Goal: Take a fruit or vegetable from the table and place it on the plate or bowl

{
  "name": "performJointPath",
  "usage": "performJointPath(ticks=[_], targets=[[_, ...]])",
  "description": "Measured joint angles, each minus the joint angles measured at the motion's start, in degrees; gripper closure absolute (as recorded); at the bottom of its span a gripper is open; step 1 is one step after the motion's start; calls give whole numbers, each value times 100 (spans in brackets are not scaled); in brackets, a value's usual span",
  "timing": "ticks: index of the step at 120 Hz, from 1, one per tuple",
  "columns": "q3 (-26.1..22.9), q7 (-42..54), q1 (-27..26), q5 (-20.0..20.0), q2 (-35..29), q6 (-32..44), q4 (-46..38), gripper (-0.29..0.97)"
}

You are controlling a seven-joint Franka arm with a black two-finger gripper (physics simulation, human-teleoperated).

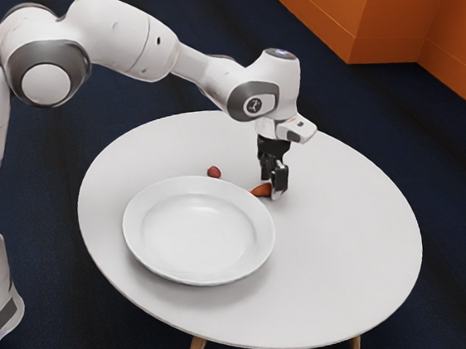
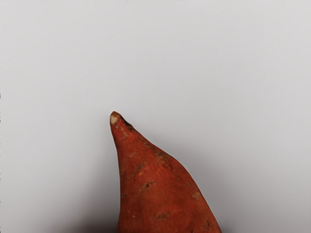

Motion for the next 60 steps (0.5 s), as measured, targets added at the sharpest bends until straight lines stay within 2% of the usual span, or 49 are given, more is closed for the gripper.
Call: performJointPath(ticks=[46,60], targets=[[0,-140,1,-12,44,106,1,29],[0,-193,8,-17,36,121,0,40]])
